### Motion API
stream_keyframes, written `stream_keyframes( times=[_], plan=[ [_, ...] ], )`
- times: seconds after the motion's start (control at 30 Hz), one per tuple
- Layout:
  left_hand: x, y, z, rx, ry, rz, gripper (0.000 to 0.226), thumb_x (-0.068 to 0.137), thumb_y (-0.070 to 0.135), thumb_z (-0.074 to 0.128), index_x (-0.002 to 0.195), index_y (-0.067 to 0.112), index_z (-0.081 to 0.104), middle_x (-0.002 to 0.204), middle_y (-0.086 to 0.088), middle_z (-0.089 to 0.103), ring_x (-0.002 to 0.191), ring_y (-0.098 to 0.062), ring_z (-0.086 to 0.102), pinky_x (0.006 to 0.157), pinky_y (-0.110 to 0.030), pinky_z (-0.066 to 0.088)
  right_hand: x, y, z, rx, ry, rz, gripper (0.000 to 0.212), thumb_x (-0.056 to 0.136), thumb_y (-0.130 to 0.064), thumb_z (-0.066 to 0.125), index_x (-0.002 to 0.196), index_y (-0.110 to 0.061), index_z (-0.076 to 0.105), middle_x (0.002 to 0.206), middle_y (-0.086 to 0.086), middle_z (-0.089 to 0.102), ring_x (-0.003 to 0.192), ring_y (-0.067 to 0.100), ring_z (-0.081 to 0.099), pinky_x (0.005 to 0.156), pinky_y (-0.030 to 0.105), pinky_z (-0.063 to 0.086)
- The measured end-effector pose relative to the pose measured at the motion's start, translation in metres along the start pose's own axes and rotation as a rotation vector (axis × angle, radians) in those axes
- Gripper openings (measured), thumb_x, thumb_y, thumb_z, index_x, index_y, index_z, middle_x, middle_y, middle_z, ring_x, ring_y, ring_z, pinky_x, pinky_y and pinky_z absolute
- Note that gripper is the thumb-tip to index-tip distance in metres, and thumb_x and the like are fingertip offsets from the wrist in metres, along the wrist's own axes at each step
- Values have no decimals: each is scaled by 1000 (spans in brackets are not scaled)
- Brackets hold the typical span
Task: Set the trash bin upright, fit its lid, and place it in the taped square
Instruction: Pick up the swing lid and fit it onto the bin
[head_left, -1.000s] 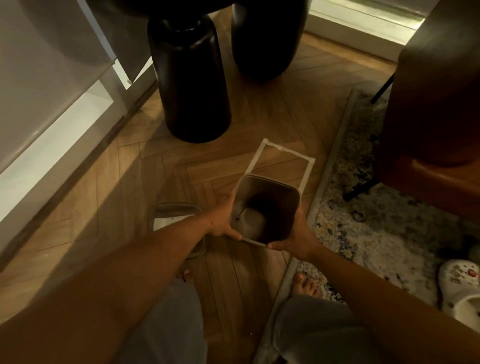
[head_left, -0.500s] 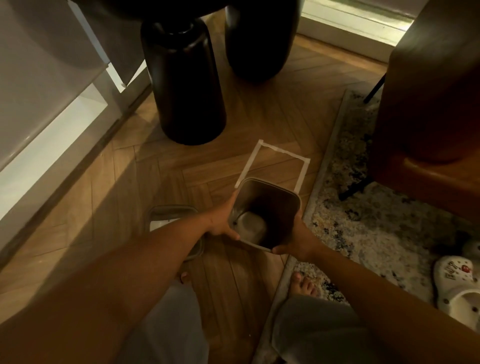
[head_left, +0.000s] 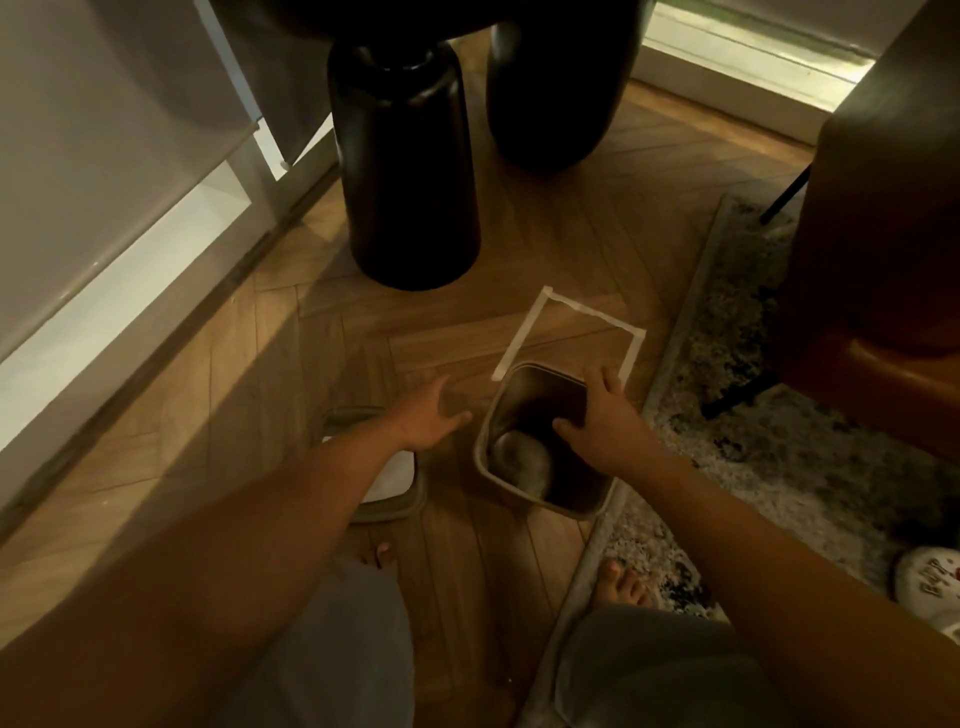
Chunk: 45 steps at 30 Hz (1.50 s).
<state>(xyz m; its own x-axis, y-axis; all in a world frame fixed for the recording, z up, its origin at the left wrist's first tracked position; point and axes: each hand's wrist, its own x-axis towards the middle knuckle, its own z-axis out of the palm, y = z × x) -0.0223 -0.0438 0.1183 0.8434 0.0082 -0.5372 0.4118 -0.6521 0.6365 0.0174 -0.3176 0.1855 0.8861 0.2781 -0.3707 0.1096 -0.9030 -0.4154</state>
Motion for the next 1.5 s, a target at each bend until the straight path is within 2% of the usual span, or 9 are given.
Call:
stream_keyframes(
  times=[0.23, 0.4, 0.53, 0.77, 0.93, 1.07, 1.23, 1.37, 1.5],
  plan=[
    [-23, -64, -40, -61, 199, -164, 75, 94, 52, 59, 151, 11, 36, 150, -12, 46, 134, -31, 47, 105, -39, 41, 24, -60, 8, 154, -76, -172, 71, 94, -32, 68, 156, -21, 33, 136, 12, 61, 84, 8, 69, 68, 14, 43],
    [-51, -113, -57, -187, 301, -239, 41, 101, 31, 55, 129, 2, 58, 126, -20, 62, 114, -36, 59, 84, -32, 43, 38, -115, 39, 257, -138, -204, 63, 96, -26, 66, 153, -18, 40, 120, 14, 68, 95, 24, 72, 78, 34, 60],
    [-75, -156, -63, -258, 317, -398, 45, 105, 37, 46, 134, 4, 56, 136, -18, 56, 122, -33, 54, 93, -32, 39, 52, -154, 83, 211, -182, -219, 62, 96, -37, 64, 152, -20, 43, 142, 8, 60, 122, 26, 61, 92, 31, 48],
    [-86, -215, -48, -394, 245, -514, 36, 106, 25, 46, 131, 3, 58, 138, -19, 55, 119, -28, 55, 97, -31, 39, 65, -196, 180, 254, -346, -177, 50, 97, -28, 65, 143, -15, 53, 137, 8, 62, 123, 25, 60, 93, 29, 47],
    [-79, -231, -28, -679, 227, -502, 46, 103, 45, 45, 129, 13, 64, 128, -16, 64, 115, -33, 61, 102, -41, 46, 61, -204, 248, 250, -493, -113, 51, 99, -25, 63, 146, -10, 51, 144, 10, 58, 128, 24, 56, 99, 27, 43],
    [-67, -247, -22, -979, 234, -589, 64, 100, 60, 39, 119, 6, 66, 107, -17, 69, 88, -28, 64, 74, -39, 53, 59, -204, 287, 241, -653, -45, 52, 104, -30, 52, 152, -11, 43, 152, 11, 49, 135, 27, 50, 109, 33, 40],
    [-67, -262, -22, -1032, 81, -618, 75, 97, 69, 29, 138, 11, 55, 135, -14, 59, 120, -37, 58, 87, -43, 48, 59, -210, 308, 466, -746, 153, 51, 104, -22, 49, 153, -8, 42, 151, 13, 50, 134, 32, 51, 110, 39, 43],
    [-67, -247, -23, -995, -7, -583, 67, 99, 66, 26, 132, 18, 58, 127, -1, 59, 103, -19, 60, 76, -35, 49, 55, -221, 303, 622, -821, 198, 28, 100, -3, 52, 123, -11, 64, 99, 9, 71, 87, 23, 68, 72, 27, 55],
    [-70, -230, -31, -797, 10, -490, 71, 100, 64, 22, 131, 16, 64, 131, -8, 63, 116, -20, 60, 97, -37, 47, 52, -232, 289, 610, -767, 184, 28, 99, -4, 56, 126, -2, 61, 100, 21, 69, 81, 30, 63, 61, 28, 48]
  ],
)
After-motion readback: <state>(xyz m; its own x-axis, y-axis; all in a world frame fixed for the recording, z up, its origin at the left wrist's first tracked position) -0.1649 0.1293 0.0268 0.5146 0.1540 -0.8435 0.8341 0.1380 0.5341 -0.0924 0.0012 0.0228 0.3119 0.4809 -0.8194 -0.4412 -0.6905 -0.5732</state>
